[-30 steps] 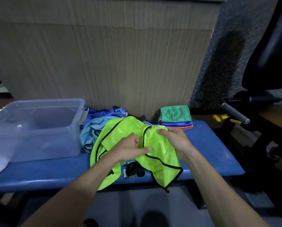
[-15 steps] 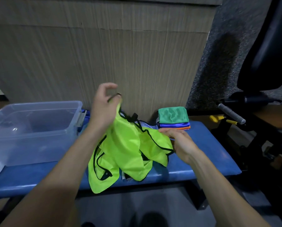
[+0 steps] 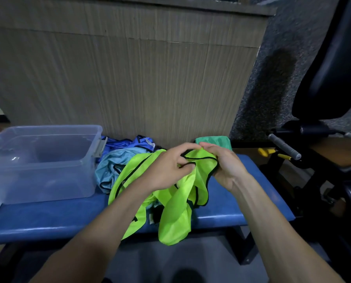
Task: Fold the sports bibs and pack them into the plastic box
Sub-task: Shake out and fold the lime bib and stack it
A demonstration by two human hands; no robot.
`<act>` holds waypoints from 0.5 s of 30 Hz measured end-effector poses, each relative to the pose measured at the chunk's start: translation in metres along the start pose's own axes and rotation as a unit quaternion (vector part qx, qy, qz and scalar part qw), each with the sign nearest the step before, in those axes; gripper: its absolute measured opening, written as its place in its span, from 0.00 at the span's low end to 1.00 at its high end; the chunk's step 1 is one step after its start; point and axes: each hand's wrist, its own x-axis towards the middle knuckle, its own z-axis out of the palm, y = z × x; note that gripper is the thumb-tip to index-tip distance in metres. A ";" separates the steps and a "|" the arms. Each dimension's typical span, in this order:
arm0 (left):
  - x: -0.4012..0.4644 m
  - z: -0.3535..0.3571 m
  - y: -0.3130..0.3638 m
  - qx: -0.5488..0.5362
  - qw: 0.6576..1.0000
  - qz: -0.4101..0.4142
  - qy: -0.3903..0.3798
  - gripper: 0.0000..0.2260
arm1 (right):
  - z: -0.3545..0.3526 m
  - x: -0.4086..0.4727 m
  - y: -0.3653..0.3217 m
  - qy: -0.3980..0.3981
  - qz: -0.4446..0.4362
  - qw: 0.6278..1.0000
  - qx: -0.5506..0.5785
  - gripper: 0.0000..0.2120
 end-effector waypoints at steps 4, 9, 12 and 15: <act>0.005 0.006 0.002 0.003 0.999 0.000 0.050 0.10 | 0.005 -0.005 -0.002 -0.009 -0.005 1.000 -0.015 0.10; 0.012 0.000 0.002 -0.029 0.989 -0.052 0.138 0.03 | 0.003 -0.014 0.010 0.012 -0.060 0.987 -0.151 0.05; 0.013 -0.009 0.009 -0.082 0.981 -0.076 0.157 0.04 | 0.006 -0.031 0.015 -0.016 -0.200 0.935 -0.291 0.09; 0.012 -0.016 0.016 -0.097 0.979 -0.090 0.156 0.06 | 0.018 -0.040 0.022 -0.005 -0.339 0.852 -0.399 0.16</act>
